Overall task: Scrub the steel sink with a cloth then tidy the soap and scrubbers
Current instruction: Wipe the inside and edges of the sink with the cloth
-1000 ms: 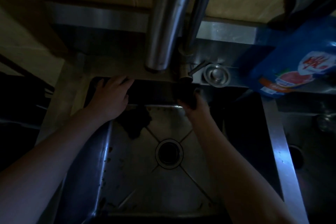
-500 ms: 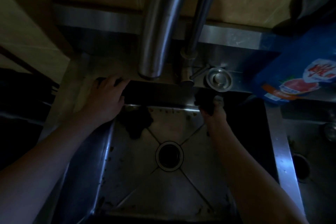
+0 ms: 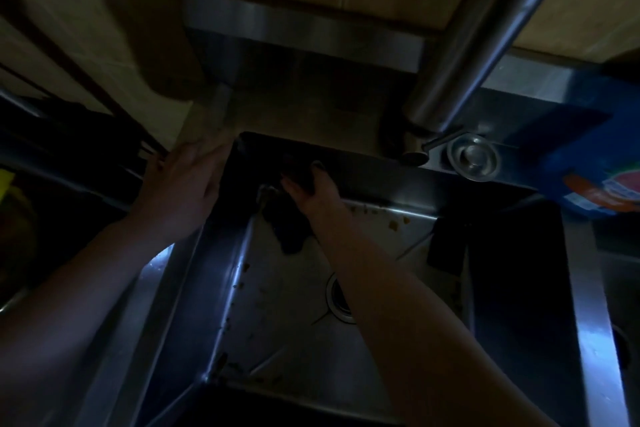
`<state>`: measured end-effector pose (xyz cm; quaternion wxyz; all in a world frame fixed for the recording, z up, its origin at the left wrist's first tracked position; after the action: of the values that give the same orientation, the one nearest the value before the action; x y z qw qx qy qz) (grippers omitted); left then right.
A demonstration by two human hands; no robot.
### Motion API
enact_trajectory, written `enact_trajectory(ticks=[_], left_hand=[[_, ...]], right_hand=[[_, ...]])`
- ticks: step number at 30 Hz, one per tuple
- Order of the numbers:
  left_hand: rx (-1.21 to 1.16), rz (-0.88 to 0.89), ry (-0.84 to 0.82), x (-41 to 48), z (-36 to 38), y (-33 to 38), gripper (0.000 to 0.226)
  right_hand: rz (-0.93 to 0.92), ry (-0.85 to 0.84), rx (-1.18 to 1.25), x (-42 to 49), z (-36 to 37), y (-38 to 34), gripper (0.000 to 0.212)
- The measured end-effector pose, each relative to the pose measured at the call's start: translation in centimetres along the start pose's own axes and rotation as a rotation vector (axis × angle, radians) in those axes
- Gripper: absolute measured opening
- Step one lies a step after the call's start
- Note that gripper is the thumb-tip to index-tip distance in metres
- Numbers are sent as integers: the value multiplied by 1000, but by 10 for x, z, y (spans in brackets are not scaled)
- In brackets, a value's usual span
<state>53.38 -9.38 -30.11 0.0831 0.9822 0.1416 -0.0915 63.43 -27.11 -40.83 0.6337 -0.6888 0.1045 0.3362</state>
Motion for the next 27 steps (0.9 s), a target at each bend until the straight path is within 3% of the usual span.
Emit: enact_trajectory(ticks=[2,3,8,11,13,15,18,22,25,27], left_hand=[[-11,-13,-8,-4,3,-4,62],[-16,-16,-10,-5,4,-6,61],[-51,6,10,-8,7,-10,61],[-48,52,26,-9,9,-5,56],[-49,62,6,-9,13,-3,52],[-34,71,-23,-8,20,-3,51],[10,88,-48,-9,27,-3,52],[21,106,-42,-10,29,-5,51],[7,93,-52,-10,30,-6,52],[6,96,-58,-11,29,-5,52]], right_hand=[[-17,-62,-15,-5,3,-10,42],[0,-103,91,-10,1,-6,47],[15,105,-13,3,-63,14,50],[67,210,89,3,-109,29,55],[67,285,43,-8,-126,33,46],[63,273,91,-17,-119,26,25],[-94,277,-174,-17,-98,13,11],[-324,135,-685,-11,-36,5,46],[-338,70,-515,-2,-4,2,32],[-195,50,-380,3,3,-1,12]])
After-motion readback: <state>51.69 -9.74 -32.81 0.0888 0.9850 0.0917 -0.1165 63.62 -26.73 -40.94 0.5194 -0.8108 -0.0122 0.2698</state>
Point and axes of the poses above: each hand's wrist, its own x-axis towards the middle knuckle, its own z-axis out of the palm, y = z × x, the point moved 6 cm from there along x, towards the middle knuckle, and after that the axes turned 8 degrees about -y, right-handed, at the moved point
